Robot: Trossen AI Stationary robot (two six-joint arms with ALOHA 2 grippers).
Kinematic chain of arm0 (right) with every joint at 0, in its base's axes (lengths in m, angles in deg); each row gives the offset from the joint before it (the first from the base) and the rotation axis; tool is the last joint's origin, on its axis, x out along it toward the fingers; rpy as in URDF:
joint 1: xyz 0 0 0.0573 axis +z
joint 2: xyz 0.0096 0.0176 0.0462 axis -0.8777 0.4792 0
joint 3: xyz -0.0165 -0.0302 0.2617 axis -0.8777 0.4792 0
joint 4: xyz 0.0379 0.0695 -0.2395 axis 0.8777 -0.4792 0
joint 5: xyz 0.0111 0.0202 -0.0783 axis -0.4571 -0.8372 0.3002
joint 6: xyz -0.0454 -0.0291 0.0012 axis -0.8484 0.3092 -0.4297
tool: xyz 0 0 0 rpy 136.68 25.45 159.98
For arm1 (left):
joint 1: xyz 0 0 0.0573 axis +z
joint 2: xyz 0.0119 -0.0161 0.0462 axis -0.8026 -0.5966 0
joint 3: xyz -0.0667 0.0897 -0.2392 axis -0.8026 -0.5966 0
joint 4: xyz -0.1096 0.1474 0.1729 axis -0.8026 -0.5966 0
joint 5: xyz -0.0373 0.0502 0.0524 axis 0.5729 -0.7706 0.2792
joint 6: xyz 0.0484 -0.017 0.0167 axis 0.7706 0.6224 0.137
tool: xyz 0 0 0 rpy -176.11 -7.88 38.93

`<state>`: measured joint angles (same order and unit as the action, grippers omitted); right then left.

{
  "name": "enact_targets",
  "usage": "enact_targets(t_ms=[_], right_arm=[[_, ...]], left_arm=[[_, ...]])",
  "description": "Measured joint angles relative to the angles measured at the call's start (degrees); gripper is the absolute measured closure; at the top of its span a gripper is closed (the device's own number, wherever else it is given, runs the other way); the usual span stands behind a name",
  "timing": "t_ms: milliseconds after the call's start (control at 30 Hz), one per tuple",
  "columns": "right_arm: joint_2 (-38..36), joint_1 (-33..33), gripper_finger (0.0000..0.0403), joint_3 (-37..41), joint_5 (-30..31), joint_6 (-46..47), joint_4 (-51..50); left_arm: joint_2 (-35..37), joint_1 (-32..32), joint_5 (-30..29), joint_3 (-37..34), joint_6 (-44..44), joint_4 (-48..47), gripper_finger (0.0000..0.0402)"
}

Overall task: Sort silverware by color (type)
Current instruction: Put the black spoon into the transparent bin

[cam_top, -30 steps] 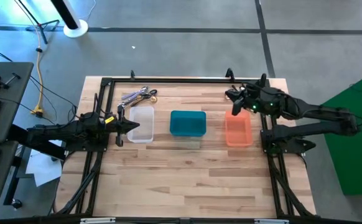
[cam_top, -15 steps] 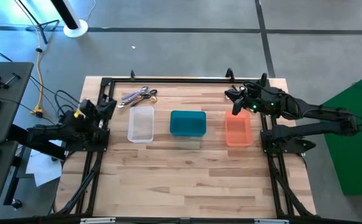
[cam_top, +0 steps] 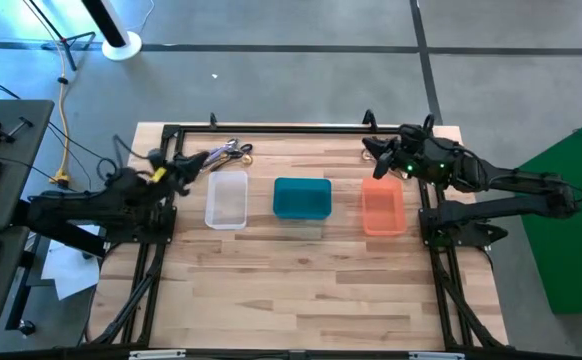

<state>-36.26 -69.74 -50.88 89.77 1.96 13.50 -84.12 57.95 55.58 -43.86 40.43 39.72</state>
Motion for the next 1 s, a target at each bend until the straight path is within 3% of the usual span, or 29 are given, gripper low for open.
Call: enact_targets(t_ms=[167,333,433,733,1000], right_arm=[[0.1,0.0,0.0402,0.0,-1.5,-4.7,3.4],[0.2,0.0,0.0402,0.0,-9.4,-10.5,3.6],[0.4,0.2,0.0402,0.0,-14.7,-16.3,3.7],[1.0,0.5,0.0402,0.0,-18.5,-20.5,3.8],[4.0,0.6,0.0402,0.0,-31.6,-20.5,13.7]], left_arm=[[-11.8,2.0,5.9,12.9,7.0,-8.3,0.0354],[-19.4,4.3,20.0,23.9,17.8,-14.0,0.0341],[-21.7,5.0,24.5,27.2,18.9,-14.6,0.0339],[-24.0,4.9,25.1,27.8,18.0,-13.9,0.0339],[-25.4,4.9,25.2,27.8,17.4,-13.7,0.0339]])
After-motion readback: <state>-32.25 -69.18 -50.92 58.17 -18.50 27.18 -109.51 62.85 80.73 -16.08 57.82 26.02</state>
